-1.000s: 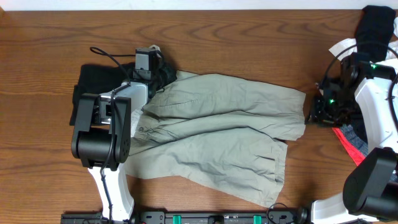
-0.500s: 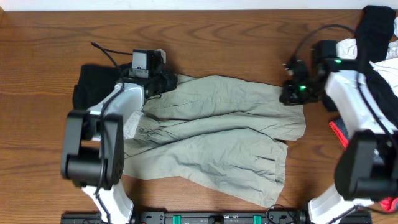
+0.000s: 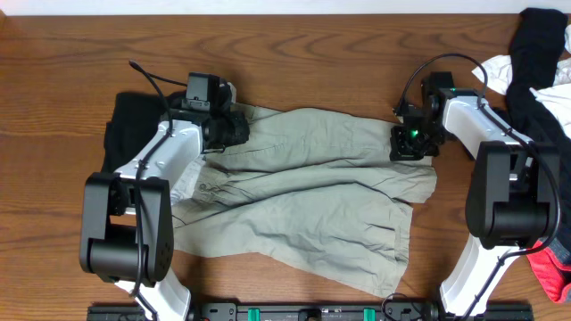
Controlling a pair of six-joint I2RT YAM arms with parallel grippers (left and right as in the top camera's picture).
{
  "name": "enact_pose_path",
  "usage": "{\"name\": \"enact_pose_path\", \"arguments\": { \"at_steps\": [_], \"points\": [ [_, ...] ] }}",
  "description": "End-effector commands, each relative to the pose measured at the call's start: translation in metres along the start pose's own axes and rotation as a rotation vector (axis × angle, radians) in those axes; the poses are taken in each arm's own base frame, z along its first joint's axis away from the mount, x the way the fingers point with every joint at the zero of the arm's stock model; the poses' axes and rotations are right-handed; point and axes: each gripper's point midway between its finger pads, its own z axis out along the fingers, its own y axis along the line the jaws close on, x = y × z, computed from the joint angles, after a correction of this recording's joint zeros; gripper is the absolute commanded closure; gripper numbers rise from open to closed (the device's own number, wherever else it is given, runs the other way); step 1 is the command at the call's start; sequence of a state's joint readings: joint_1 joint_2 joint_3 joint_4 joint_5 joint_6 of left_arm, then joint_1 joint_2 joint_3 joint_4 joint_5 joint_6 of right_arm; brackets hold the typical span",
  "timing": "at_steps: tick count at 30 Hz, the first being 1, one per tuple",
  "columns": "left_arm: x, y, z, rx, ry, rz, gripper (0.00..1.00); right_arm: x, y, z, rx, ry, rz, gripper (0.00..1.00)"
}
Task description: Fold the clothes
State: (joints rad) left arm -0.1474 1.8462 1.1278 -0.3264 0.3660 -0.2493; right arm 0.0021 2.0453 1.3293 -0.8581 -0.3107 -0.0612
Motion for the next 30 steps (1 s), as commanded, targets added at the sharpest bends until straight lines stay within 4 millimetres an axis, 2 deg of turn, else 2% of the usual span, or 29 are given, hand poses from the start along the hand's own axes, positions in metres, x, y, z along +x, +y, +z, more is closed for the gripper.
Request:
{"name": "enact_pose_path", "arguments": {
  "at_steps": [1,8,11,13,19,21,26,30],
  "points": [
    [0.016,0.004,0.016,-0.02,0.051,0.035,0.79,-0.001,-0.008,0.02,0.027,0.017,0.022,0.99],
    [0.017,0.009,0.05,-0.019,0.051,0.056,0.79,-0.025,-0.022,0.036,0.078,-0.06,0.063,0.99],
    [0.009,0.011,0.063,-0.01,0.015,0.067,0.79,-0.037,-0.034,0.04,0.127,-0.109,0.066,0.99],
    [-0.004,0.008,0.069,0.009,-0.044,0.085,0.79,-0.049,-0.044,0.04,0.168,-0.155,0.069,0.99],
    [-0.059,-0.012,0.063,0.072,-0.279,0.152,0.79,-0.086,-0.061,0.032,0.234,-0.314,0.073,0.97],
    [-0.076,-0.015,0.059,0.061,-0.357,0.139,0.79,-0.097,-0.074,0.025,0.284,-0.37,0.12,0.97],
    [-0.1,-0.024,0.049,0.049,-0.478,0.162,0.79,-0.118,-0.105,0.004,0.335,-0.495,0.198,0.95],
    [-0.111,-0.028,0.042,0.059,-0.533,0.172,0.79,-0.128,-0.128,-0.012,0.34,-0.569,0.243,0.92]
  ]
}}
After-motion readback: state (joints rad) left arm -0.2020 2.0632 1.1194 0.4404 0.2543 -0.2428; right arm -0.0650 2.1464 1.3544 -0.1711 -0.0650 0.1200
